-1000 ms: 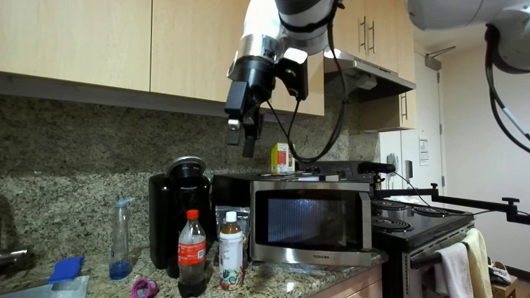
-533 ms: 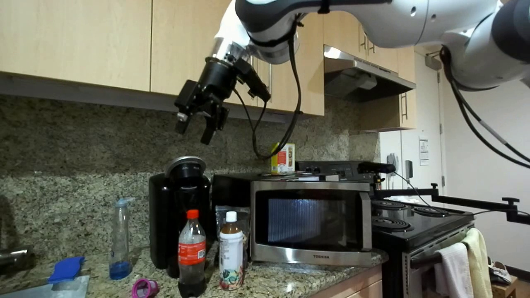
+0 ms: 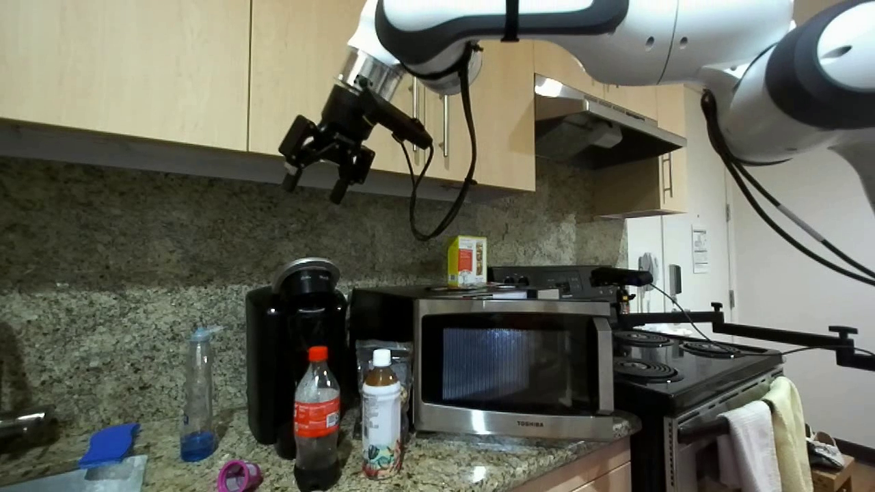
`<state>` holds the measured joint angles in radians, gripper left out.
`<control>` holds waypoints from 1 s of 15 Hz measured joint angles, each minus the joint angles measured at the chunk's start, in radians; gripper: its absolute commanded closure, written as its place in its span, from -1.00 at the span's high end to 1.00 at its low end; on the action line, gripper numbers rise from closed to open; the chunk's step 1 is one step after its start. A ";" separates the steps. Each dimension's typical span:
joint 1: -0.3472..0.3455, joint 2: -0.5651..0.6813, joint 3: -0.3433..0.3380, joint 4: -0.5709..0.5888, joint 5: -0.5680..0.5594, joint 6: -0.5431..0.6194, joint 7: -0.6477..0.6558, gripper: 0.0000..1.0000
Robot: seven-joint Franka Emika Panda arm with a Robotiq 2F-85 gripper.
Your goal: Close the lid of the machine on the left
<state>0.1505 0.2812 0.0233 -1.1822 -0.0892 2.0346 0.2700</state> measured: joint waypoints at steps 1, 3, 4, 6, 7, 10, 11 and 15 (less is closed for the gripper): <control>0.000 0.019 -0.011 0.021 -0.008 0.000 0.016 1.00; -0.001 0.052 -0.018 0.047 -0.008 0.000 0.031 1.00; 0.002 0.063 -0.017 0.053 -0.008 0.000 0.034 1.00; 0.011 0.069 -0.017 0.055 -0.008 0.000 0.042 1.00; 0.012 0.069 -0.017 0.057 -0.008 0.000 0.044 1.00; 0.010 0.075 -0.017 0.058 0.001 0.006 0.043 1.00; 0.009 0.081 -0.020 0.062 0.003 0.015 0.051 1.00; -0.004 0.135 -0.058 0.115 0.003 0.051 0.124 1.00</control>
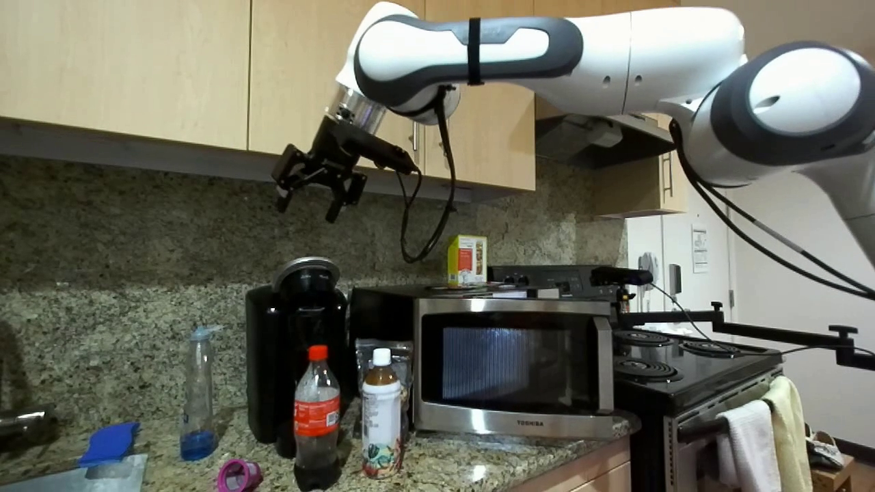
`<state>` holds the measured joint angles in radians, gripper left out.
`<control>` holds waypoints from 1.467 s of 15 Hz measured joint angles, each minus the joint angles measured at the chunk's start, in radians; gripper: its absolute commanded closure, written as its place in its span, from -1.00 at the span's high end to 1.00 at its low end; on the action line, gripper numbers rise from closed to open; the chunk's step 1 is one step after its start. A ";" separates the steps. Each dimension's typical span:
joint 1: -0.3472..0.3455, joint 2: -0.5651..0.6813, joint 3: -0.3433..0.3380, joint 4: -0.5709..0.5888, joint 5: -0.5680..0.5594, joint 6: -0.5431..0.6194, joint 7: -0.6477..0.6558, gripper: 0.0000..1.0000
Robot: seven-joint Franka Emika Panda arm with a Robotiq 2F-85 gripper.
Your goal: Close the lid of the machine on the left
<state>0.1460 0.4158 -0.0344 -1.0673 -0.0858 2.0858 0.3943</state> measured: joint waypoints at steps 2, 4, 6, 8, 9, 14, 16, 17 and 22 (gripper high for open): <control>-0.009 0.030 -0.021 0.035 0.000 0.015 0.030 1.00; -0.013 0.062 -0.042 0.073 -0.001 0.023 0.055 1.00; -0.013 0.096 -0.060 0.110 -0.001 0.024 0.072 1.00; -0.011 0.134 -0.082 0.148 -0.008 0.029 0.106 1.00; -0.010 0.154 -0.095 0.167 -0.011 0.036 0.126 1.00; -0.009 0.246 -0.157 0.253 -0.023 0.061 0.215 1.00; -0.008 0.276 -0.176 0.281 -0.023 0.061 0.232 1.00; -0.008 0.288 -0.181 0.295 -0.023 0.061 0.233 1.00; -0.004 0.335 -0.197 0.349 -0.025 0.061 0.228 1.00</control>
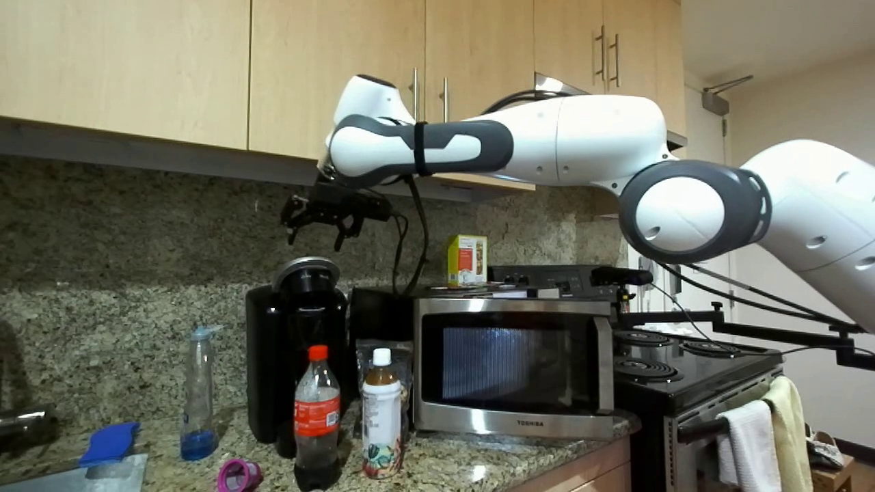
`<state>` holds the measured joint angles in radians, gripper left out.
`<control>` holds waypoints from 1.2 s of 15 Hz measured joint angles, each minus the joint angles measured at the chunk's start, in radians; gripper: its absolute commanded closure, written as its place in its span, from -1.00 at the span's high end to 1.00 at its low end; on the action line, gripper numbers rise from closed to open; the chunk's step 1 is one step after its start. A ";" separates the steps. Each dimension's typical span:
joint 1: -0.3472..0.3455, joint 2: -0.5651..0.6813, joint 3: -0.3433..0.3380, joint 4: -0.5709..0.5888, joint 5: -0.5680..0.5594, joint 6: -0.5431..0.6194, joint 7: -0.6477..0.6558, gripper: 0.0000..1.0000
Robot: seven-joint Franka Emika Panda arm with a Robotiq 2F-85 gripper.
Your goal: Close the lid of the machine on the left
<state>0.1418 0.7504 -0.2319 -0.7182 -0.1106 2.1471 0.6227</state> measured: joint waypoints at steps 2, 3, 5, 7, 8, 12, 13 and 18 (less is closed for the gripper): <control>0.005 0.011 -0.007 0.014 -0.008 0.000 -0.003 1.00; 0.007 0.015 -0.010 0.020 -0.014 -0.001 -0.004 1.00; 0.011 0.023 -0.019 0.035 -0.025 -0.002 -0.004 1.00; 0.015 0.032 -0.035 0.052 -0.043 -0.003 -0.004 1.00; 0.016 0.036 -0.041 0.058 -0.050 -0.006 -0.004 1.00; 0.020 0.039 -0.045 0.067 -0.052 -0.077 -0.011 1.00; 0.020 0.039 -0.044 0.070 -0.052 -0.101 -0.016 1.00; 0.020 0.039 -0.030 0.086 -0.048 -0.181 -0.057 1.00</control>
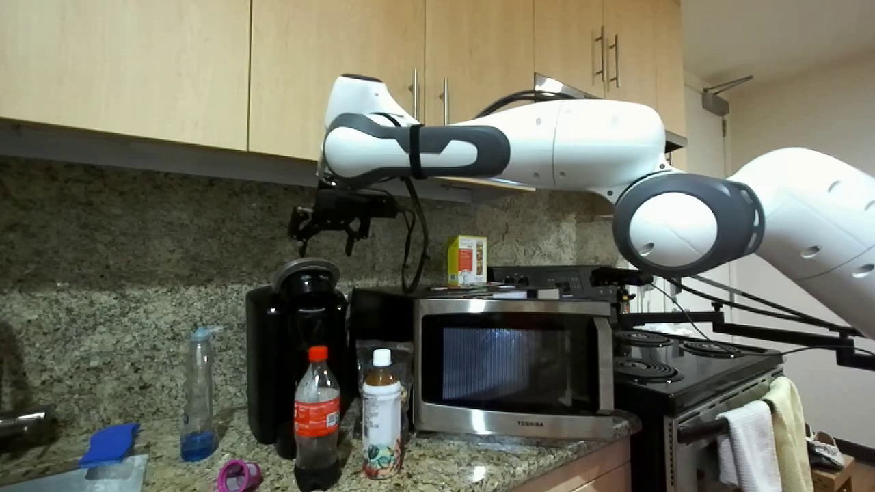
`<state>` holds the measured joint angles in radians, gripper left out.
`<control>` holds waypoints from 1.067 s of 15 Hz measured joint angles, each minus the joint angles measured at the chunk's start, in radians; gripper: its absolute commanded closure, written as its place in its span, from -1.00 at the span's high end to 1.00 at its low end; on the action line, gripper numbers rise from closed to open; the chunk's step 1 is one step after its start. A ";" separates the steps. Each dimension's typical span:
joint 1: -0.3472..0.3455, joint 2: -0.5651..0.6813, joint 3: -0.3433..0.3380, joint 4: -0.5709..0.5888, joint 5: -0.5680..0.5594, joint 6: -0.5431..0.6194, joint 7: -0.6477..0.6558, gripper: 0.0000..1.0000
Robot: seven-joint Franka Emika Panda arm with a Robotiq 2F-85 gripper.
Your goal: Close the lid of the machine on the left
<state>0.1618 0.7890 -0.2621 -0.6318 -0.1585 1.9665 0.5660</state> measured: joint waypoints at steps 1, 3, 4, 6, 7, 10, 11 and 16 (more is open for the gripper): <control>-0.001 0.000 0.005 0.001 0.001 0.001 -0.007 1.00; -0.003 0.001 0.016 0.003 0.002 0.010 -0.015 1.00; -0.003 0.001 0.019 0.004 0.002 0.017 -0.017 1.00; -0.004 0.002 0.025 0.005 0.002 0.022 -0.018 1.00; -0.004 0.002 0.027 0.005 0.002 0.023 -0.018 1.00; -0.005 0.003 0.033 0.007 0.002 0.023 -0.024 1.00; -0.005 0.003 0.033 0.008 0.002 0.026 -0.029 1.00; -0.011 0.013 0.036 0.019 0.004 0.064 -0.035 1.00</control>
<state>0.1510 0.8016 -0.2264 -0.6129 -0.1547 2.0305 0.5312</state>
